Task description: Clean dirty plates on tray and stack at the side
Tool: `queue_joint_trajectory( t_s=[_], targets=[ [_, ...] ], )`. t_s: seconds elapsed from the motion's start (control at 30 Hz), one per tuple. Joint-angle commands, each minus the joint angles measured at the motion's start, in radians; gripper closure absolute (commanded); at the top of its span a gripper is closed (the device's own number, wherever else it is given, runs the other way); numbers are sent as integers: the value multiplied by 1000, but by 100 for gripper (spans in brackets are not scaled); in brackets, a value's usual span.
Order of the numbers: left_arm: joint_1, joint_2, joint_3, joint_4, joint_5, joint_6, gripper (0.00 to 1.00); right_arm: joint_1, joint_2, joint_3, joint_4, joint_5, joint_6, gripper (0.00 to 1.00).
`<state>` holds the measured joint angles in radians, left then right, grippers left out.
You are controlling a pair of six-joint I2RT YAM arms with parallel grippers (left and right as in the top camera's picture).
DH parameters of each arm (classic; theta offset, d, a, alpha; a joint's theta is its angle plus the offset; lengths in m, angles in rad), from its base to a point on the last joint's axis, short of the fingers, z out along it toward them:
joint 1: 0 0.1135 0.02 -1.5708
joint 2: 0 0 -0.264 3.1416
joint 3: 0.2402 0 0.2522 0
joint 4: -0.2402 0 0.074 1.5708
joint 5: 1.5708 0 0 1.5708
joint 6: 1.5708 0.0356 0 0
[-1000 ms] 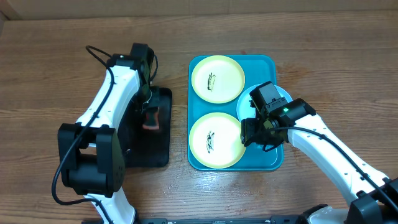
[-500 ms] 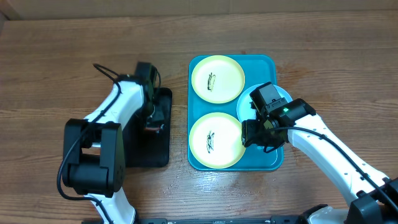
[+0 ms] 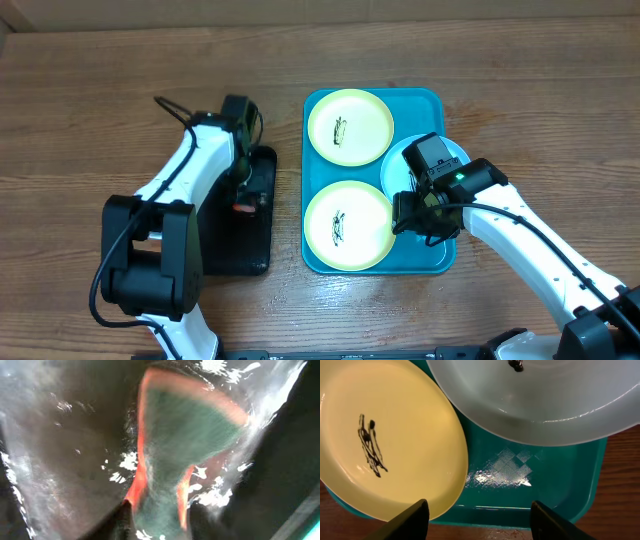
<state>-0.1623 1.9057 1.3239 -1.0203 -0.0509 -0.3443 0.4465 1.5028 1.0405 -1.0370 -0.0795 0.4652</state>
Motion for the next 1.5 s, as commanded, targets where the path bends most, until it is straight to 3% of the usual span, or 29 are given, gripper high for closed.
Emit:
queue_joint_trajectory(
  t_s=[0.0,0.2,0.33,0.37,0.43,0.47,0.67,0.8,0.93,1.03,1.23,1.37,1.47],
  targets=[
    [-2,0,48,-1,-8,-8,53,-4,-8,6,1,16,14,34],
    [-2,3,12,35,-13,-7,55,-4,-8,6,1,16,14,34],
    [-7,3,-71,140,-30,1,56,-4,-8,6,-6,26,15,33],
    [-7,3,-89,166,-37,1,60,-4,-8,6,-10,40,15,30],
    [-7,3,-102,185,-38,0,88,-8,-8,6,-13,71,15,29],
    [-3,3,-101,184,-37,0,96,-14,-8,6,-13,70,15,29],
    [5,-3,-6,68,-30,0,96,-49,-8,6,-30,-62,-81,30],
    [5,-18,125,-60,-30,1,96,-35,-8,-1,-26,-174,-128,36],
    [5,-45,262,-175,-30,2,96,11,-8,-59,55,-154,-119,39],
    [5,-79,351,-238,-27,8,96,32,-8,-128,172,-32,-69,41],
    [-1,-176,426,-296,52,53,96,31,13,-237,332,-13,-69,41],
    [-33,-220,426,-303,64,52,96,31,59,-272,420,-64,-73,55],
    [-66,-227,425,-307,78,52,96,31,100,-275,452,-22,-72,74]
  ],
)
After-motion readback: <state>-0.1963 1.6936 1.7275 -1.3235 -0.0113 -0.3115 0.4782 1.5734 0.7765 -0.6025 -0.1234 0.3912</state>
